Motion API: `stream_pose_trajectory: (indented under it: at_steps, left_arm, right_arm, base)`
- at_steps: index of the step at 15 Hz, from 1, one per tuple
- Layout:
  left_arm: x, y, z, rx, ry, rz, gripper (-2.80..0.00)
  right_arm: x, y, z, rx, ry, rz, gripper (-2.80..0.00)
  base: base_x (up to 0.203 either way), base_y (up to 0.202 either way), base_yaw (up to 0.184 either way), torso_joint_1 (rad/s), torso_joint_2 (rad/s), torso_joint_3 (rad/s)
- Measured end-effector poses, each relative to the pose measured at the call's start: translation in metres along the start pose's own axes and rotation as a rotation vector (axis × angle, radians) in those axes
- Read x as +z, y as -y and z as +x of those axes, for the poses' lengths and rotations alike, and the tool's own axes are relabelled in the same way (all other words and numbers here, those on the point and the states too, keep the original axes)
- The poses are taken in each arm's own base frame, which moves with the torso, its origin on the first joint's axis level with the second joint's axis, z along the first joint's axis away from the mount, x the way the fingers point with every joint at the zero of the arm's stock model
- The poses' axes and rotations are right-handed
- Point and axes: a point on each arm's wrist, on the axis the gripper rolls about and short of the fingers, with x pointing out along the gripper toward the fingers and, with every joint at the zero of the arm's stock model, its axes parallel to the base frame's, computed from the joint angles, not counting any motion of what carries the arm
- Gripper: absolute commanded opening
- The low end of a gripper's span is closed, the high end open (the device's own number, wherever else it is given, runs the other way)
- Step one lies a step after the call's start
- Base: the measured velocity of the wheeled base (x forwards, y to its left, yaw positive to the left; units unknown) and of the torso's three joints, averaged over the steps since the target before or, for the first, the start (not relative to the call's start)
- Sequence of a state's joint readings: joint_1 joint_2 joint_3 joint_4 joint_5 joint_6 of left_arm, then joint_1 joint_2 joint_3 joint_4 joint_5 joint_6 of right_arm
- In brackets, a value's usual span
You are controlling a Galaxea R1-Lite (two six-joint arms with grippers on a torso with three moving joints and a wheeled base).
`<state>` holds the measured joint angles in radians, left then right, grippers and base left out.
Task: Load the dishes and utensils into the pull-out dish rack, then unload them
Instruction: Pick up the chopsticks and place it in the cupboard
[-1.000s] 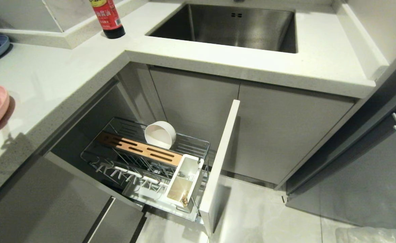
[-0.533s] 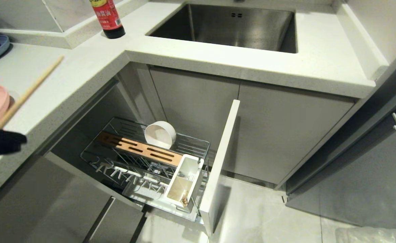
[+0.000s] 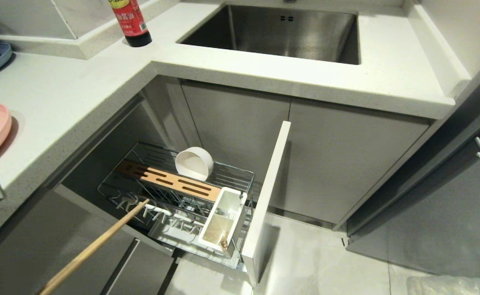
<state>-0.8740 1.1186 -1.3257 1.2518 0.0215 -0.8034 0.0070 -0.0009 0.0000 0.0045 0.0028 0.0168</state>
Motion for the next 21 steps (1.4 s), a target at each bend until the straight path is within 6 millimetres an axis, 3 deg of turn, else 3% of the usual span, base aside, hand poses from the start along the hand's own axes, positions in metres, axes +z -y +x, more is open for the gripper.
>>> stream_pose_trajectory:
  at_steps: [7, 14, 21]
  left_arm:
    - [0.025, 0.013, 0.051, 0.230, -0.163, 0.186, -2.80]
    - [0.065, 0.028, 0.111, 0.334, -0.206, 0.343, -2.80]
    - [0.099, 0.026, 0.179, 0.405, -0.301, 0.313, -2.80]
  right_arm:
    - [0.000, 0.000, 0.000, 0.000, 0.000, 0.000, -2.80]
    - [0.000, 0.000, 0.000, 0.000, -0.001, 0.000, -2.80]
    - [0.000, 0.000, 0.000, 0.000, 0.000, 0.000, -2.80]
  base:
    - [0.000, 0.000, 0.000, 0.000, 0.00, 0.000]
    - [0.000, 0.000, 0.000, 0.000, 0.00, 0.000]
    - [0.000, 0.000, 0.000, 0.000, 0.00, 0.000]
